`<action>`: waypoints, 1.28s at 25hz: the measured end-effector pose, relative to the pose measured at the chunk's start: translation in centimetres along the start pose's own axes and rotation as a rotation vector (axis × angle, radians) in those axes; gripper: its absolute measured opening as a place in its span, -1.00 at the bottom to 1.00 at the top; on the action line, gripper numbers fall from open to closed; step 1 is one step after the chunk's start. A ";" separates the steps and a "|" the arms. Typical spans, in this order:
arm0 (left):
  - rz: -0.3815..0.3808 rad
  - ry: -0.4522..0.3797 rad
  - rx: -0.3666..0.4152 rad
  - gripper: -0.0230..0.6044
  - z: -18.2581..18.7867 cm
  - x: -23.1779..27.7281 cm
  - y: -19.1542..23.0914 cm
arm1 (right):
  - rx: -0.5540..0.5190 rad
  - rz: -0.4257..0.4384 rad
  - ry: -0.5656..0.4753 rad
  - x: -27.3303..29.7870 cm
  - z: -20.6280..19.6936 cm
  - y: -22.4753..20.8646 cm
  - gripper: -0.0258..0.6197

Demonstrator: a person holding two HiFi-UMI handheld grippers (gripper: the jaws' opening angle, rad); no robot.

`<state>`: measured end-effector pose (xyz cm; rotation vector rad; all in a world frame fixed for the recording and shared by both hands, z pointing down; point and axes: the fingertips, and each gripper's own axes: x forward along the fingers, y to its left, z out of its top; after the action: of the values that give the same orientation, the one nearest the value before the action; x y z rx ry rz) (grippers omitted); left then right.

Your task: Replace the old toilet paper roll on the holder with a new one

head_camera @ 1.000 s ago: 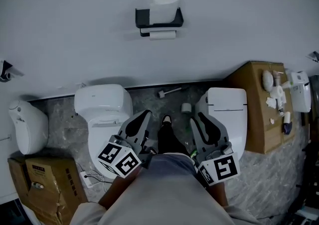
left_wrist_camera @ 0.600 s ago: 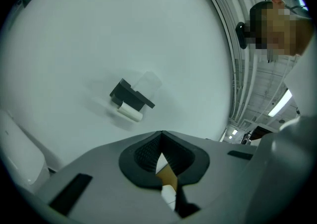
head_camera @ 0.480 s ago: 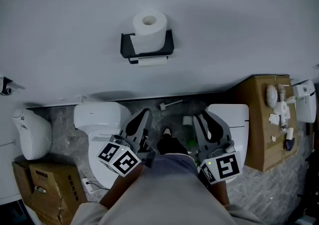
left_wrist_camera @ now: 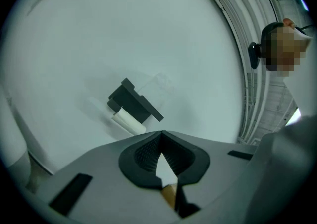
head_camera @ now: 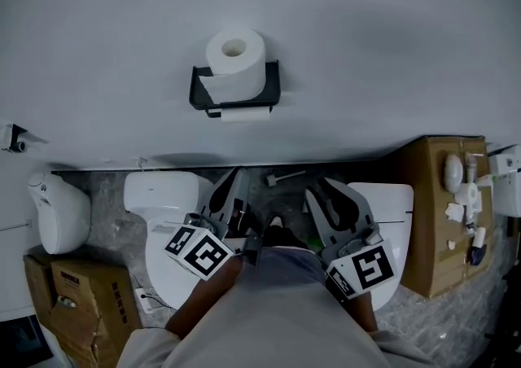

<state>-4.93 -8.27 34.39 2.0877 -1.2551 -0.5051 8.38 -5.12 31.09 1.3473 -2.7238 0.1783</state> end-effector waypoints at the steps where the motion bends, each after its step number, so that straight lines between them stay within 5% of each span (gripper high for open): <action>1: 0.013 -0.015 -0.023 -0.92 0.0 0.2 0.3 | 0.002 0.011 0.001 0.1 -0.1 0.0 -0.62; 8: -0.010 -0.085 -0.248 -0.92 -0.2 2.3 1.4 | 0.008 0.014 0.027 0.3 -0.6 -0.4 -0.62; 13: -0.108 -0.185 -0.446 -0.91 0.5 4.5 1.2 | -0.015 0.054 0.011 1.1 0.0 -0.3 -0.62; 19: -0.074 -0.222 -0.562 -0.91 0.0 6.5 4.0 | -0.057 0.108 0.015 2.7 0.1 0.8 -0.62; 25: -0.045 -0.238 -0.679 -0.54 -0.4 7.9 6.1 | -0.066 0.110 0.014 3.6 0.3 0.5 -0.62; 32: -0.056 -0.274 -0.716 -0.27 0.3 9.1 6.9 | -0.050 0.109 0.039 4.3 -0.1 0.2 -0.62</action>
<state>-5.25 -18.73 38.99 1.4761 -0.9580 -1.1097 5.64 -8.39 31.80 1.1706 -2.7512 0.1416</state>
